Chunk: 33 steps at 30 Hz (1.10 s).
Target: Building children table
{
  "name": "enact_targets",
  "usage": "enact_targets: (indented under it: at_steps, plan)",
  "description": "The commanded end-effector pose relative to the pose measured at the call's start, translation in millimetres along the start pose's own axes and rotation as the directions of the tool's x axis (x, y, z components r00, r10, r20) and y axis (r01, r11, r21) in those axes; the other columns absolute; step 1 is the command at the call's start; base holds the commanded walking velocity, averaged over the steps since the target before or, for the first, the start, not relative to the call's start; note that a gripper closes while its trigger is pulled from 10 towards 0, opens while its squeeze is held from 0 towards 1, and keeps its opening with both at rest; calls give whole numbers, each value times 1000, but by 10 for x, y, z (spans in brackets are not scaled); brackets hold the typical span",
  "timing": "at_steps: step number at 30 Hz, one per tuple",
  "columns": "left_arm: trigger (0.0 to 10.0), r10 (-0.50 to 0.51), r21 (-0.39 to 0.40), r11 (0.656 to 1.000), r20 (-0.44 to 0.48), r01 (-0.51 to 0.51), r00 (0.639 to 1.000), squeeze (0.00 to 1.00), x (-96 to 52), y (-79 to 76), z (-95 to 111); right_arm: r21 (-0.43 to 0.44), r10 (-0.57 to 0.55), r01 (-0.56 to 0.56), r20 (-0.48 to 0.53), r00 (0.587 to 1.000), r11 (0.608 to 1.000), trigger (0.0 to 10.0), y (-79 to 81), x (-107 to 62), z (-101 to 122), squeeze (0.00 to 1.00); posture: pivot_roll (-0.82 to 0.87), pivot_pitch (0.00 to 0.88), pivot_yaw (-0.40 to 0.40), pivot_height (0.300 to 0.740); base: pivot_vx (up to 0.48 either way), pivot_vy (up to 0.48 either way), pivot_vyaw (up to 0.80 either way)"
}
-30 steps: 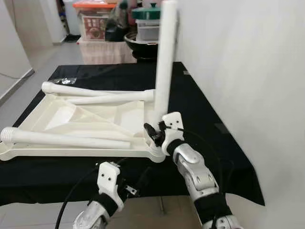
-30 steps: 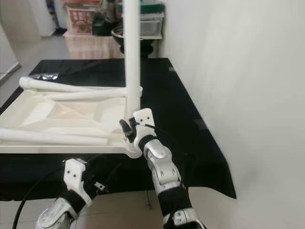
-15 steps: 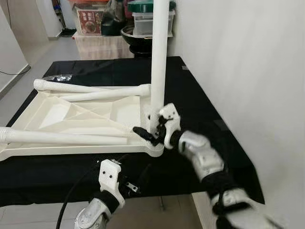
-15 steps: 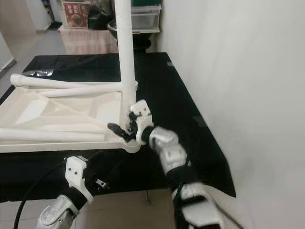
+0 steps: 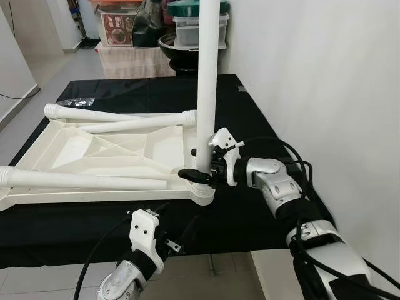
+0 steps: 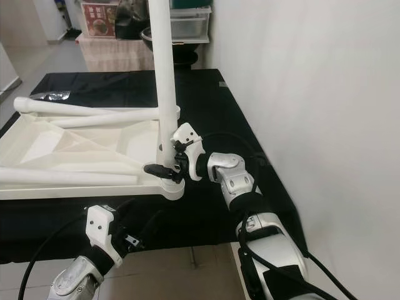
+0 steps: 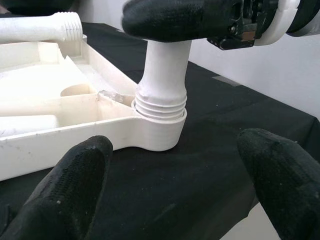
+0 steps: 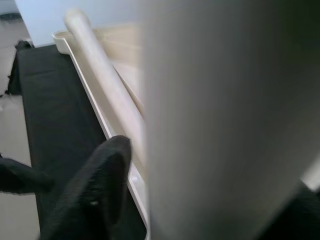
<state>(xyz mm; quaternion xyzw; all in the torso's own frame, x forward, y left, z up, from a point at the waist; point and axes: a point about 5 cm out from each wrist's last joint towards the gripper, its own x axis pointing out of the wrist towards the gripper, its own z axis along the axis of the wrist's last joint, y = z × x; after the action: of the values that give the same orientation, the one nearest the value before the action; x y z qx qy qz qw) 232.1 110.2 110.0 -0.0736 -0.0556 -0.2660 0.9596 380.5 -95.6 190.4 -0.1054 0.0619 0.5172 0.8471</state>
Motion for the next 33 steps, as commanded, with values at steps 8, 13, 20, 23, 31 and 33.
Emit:
enact_targets:
  at_steps: [8, 13, 20, 23, 31, 33]
  plan:
    - [10000, 8, -2, 1000, -11, -8, 1000, 0, -21, -5, -33, 86, 29, -26, -35, 999, 996, 0, 4, -26, -165, 0, 48, 73, -47, 740, 0, 0, 0]
    - [10000, 5, -5, 1000, -11, -5, 1000, 0, -30, -9, -26, 225, -105, 105, -11, 994, 969, 0, -54, -164, -343, 0, 42, 80, -47, 740, 0, 0, 0]
    - [10000, 12, 1, 1000, -11, -12, 1000, 0, -73, 24, 4, 314, -640, 700, -285, 714, 641, 0, 469, -321, -1097, 0, 29, 100, -28, 740, 0, 0, 0]
    - [10000, 7, 3, 1000, -16, -7, 1000, 0, -71, 31, -1, 321, -624, 679, -269, 734, 661, 0, 515, -240, -1052, 0, 32, 97, -26, 740, 0, 0, 0]
    - [10000, 4, 5, 1000, -21, -4, 1000, 0, -59, 34, -15, 303, -623, 654, -204, 755, 694, 10000, 406, -87, -801, 0, 44, 82, -30, 740, 0, 0, 0]
    - [10000, 11, 8, 1000, -20, -11, 1000, 0, -56, 36, -19, 309, -570, 583, -140, 809, 752, 10000, 415, -59, -630, 1000, 49, 74, -35, 740, 0, 0, 0]
